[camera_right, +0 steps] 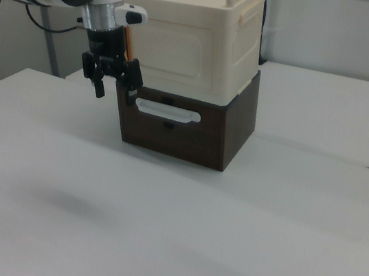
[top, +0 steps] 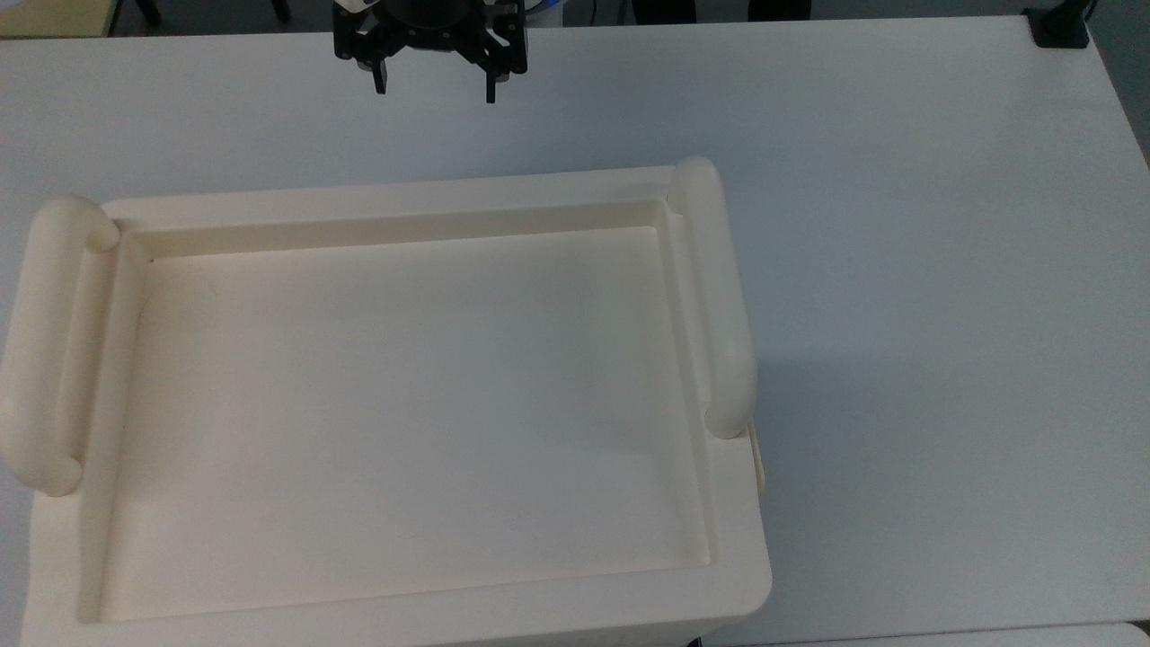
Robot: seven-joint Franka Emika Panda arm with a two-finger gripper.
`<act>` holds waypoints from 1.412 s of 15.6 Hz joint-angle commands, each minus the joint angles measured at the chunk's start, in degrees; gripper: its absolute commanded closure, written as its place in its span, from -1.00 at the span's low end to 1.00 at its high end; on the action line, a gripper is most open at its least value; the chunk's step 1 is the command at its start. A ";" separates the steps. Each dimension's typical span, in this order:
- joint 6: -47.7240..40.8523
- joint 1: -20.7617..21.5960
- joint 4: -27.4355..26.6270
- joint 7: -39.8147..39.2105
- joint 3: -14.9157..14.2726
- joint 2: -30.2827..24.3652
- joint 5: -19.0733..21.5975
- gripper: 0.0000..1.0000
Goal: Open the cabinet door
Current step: 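Move the gripper toward the orange handle on the cream cabinet door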
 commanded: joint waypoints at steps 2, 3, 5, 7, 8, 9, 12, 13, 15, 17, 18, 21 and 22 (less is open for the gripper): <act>0.56 -0.03 -1.71 1.08 -0.48 -1.28 0.46 -1.00; 0.48 -0.03 -1.71 1.08 -0.48 -1.28 0.46 -1.00; 0.48 0.06 -1.71 1.08 -0.48 -1.28 0.46 -1.00; 0.56 0.06 -1.62 1.00 -0.48 -1.20 0.46 -1.00; 0.56 0.06 -1.62 1.00 -0.39 -1.28 0.46 -1.00; 0.56 0.06 -1.62 0.82 -0.39 -1.28 0.46 -1.00; 2.57 0.15 -1.45 -0.84 -0.48 -1.02 0.46 -1.00; 3.72 0.15 -1.36 -1.98 -0.39 -0.85 0.46 -1.00; 5.13 0.58 0.04 -3.05 -0.13 -0.14 0.46 -1.00; 6.27 0.76 1.89 -3.05 0.14 0.56 0.72 -1.00; 6.97 0.93 2.94 -2.96 0.31 1.08 0.64 -1.00; 11.71 0.85 7.24 -2.17 0.40 3.28 4.05 -1.00; 13.20 0.85 8.91 -2.17 0.40 4.16 5.63 -1.00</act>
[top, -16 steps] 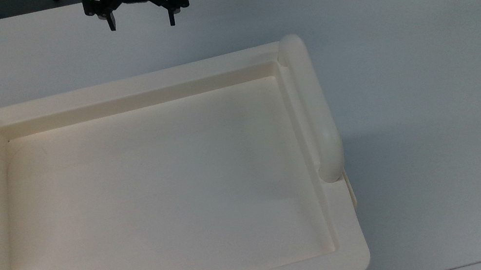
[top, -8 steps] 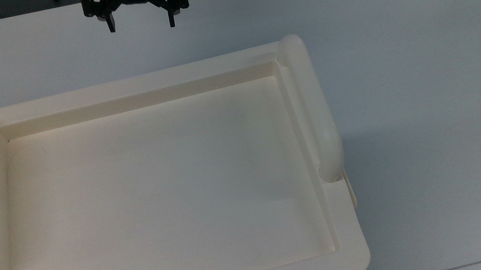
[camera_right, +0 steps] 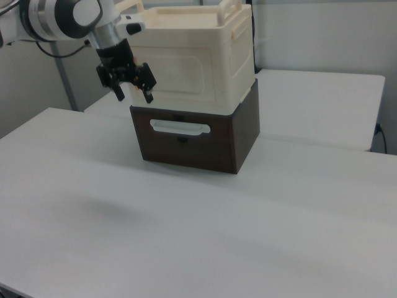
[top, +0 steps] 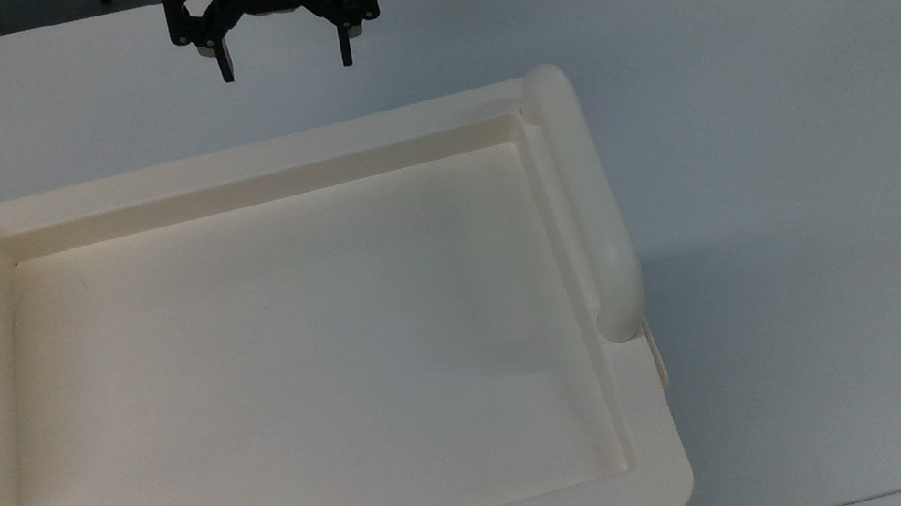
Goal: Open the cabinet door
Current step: 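Move the gripper toward the orange handle on the cream cabinet door, then lower the gripper and grasp the orange door handle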
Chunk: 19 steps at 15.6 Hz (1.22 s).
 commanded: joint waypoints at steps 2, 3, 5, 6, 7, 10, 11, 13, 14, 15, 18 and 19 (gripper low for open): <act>7.61 0.39 7.49 -0.45 -0.15 5.11 5.55 -1.00; 9.90 0.39 7.59 -0.45 0.29 5.55 6.07 -1.00; 12.81 1.26 7.32 -0.45 0.82 6.08 6.17 -0.98; 13.43 1.79 7.50 -0.45 0.82 6.43 6.08 -0.95; 14.48 1.88 7.59 -0.45 0.91 6.70 6.17 -0.94; 19.22 4.24 7.50 -1.15 1.00 7.31 5.82 -0.94; 20.80 4.69 7.50 -1.15 1.00 7.40 5.55 -0.88; 22.57 5.92 7.24 -1.24 1.00 7.58 5.29 -0.87; 22.67 6.80 7.15 -1.15 1.00 7.67 4.50 -0.87; 22.67 6.89 7.15 -1.24 1.00 8.02 3.19 -0.79; 23.89 6.89 7.15 -1.76 1.00 8.72 1.42 -0.64; 23.98 6.81 7.15 -2.72 1.00 8.81 1.25 -0.64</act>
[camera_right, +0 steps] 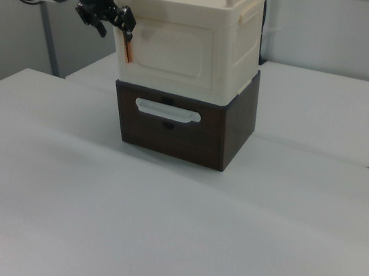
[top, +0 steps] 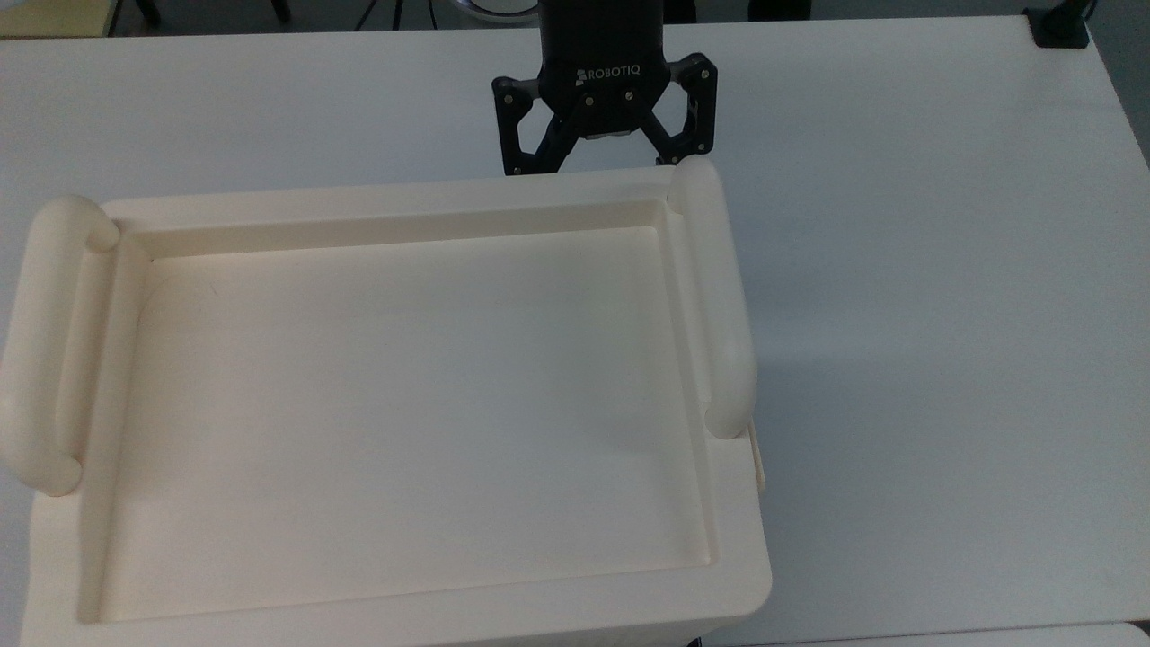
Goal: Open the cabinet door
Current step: 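Lower the gripper and grasp the orange door handle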
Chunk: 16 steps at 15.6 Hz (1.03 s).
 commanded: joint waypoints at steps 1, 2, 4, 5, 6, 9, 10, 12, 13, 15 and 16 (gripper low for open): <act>1.72 0.11 0.55 -3.57 -0.42 1.07 -1.13 -0.64; 1.81 0.02 0.55 -4.28 -0.42 1.33 -1.13 -0.64; 3.46 0.02 0.73 -4.55 -0.42 1.95 -1.83 -0.57; 5.30 0.11 0.64 -4.46 -0.42 2.13 -2.27 -0.45; 6.45 0.11 0.56 -4.46 -0.42 2.65 -2.54 -0.30; 6.99 -0.07 0.56 -4.55 -0.86 2.74 -2.63 0.03; 6.91 -0.15 0.55 -4.81 -1.04 2.74 -2.63 0.23; 6.64 -0.24 0.55 -5.51 -1.21 2.57 -2.63 0.42; 6.47 -0.33 0.55 -5.60 -1.30 2.39 -2.63 0.42; 6.12 -0.33 0.38 -5.52 -1.30 2.13 -2.63 0.53; 5.33 -0.33 0.21 -5.52 -1.30 2.13 -2.63 0.62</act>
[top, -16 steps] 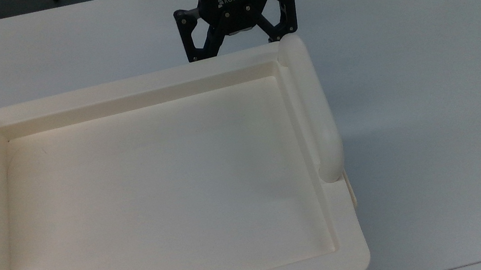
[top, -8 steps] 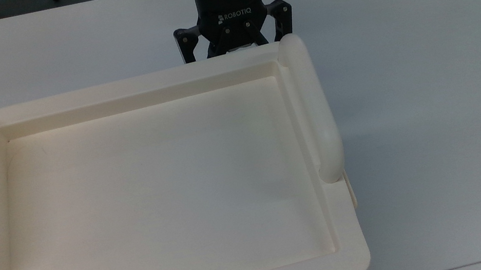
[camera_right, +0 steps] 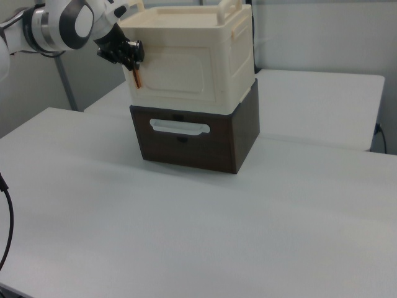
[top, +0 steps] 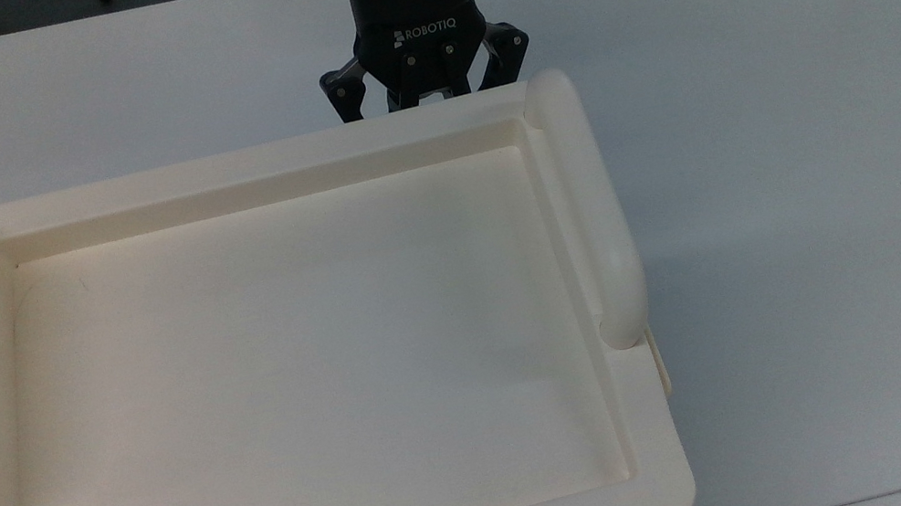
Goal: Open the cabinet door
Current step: 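Lower the gripper and grasp the orange door handle, then pull the door handle outward, swinging the cream door open on its hinge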
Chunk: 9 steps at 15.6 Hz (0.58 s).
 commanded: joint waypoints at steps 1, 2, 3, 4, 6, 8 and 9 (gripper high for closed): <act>-0.58 0.06 -0.07 -1.42 -0.65 0.33 -0.28 0.63; -2.34 0.06 -0.08 -1.42 -0.65 0.24 -0.28 0.62; -4.36 0.06 -0.08 -1.42 -0.65 -0.29 -0.28 0.62; -6.55 -0.03 -0.08 -1.42 -0.65 -0.55 -0.19 0.62; -10.69 -0.03 -0.08 -1.42 -0.65 -1.69 -0.11 0.62; -14.73 -0.12 -0.08 -1.34 -0.56 -2.66 0.07 0.62; -16.92 -0.38 -0.08 -1.42 -0.64 -3.10 0.07 0.61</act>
